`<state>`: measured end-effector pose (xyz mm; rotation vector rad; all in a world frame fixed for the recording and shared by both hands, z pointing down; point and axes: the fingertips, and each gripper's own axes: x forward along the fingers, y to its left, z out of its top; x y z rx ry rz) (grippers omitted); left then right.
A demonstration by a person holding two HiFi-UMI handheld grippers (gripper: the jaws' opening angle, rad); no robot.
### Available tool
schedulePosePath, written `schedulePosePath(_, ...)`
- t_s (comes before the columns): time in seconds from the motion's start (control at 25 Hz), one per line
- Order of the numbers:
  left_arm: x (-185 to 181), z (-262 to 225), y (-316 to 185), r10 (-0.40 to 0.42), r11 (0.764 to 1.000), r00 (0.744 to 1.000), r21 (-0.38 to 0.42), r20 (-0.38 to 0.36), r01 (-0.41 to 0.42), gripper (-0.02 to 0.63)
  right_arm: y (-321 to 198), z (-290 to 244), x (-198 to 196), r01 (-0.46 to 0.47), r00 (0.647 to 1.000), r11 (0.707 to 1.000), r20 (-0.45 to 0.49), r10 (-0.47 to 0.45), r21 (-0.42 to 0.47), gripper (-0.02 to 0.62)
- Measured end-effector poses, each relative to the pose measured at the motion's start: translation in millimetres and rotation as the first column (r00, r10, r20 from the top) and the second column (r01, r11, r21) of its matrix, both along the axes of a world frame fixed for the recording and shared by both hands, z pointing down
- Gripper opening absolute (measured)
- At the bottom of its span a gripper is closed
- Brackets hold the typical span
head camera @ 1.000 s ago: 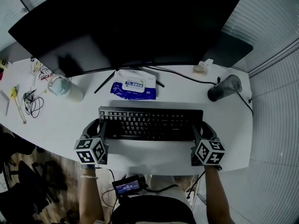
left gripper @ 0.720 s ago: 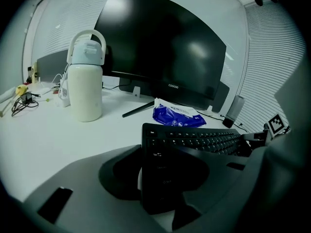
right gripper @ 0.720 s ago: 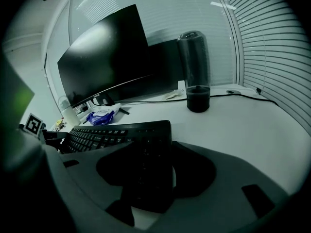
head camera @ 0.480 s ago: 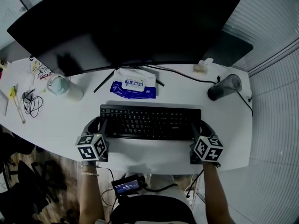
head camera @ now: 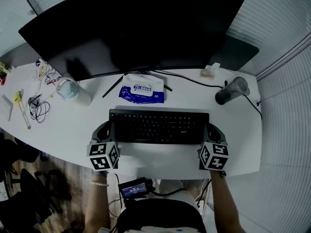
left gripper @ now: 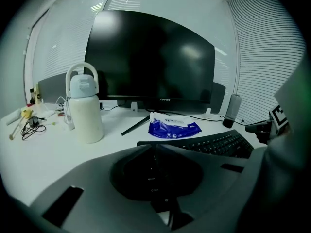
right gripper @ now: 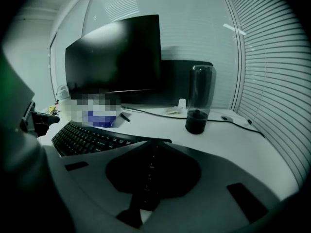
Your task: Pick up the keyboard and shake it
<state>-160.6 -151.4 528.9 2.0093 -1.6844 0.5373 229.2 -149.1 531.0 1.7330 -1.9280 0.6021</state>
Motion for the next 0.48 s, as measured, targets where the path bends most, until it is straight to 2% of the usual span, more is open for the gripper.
schedulePosePath(0.16,16.7,-35.1,-2.3,0.052,0.995,0.999,0.084,0.000,-0.052,0.023,3.7,-33.2,-19.9,0.079,0.996,0.994,-0.052,-0.075,0.075,0.054)
schedulePosePath(0.32,34.0,-75.7,-1.8,0.105,0.980,0.994,0.170,0.005,-0.105,0.021,7.4,-76.9,-40.4,0.128,0.992,0.978,-0.031,-0.124,0.167,0.049)
schedulePosePath(0.48,53.2,-110.4,5.3,0.179,0.952,0.980,0.234,0.091,-0.195,0.021,15.2,-123.0,-53.4,0.143,0.989,0.953,0.000,-0.148,0.269,0.049)
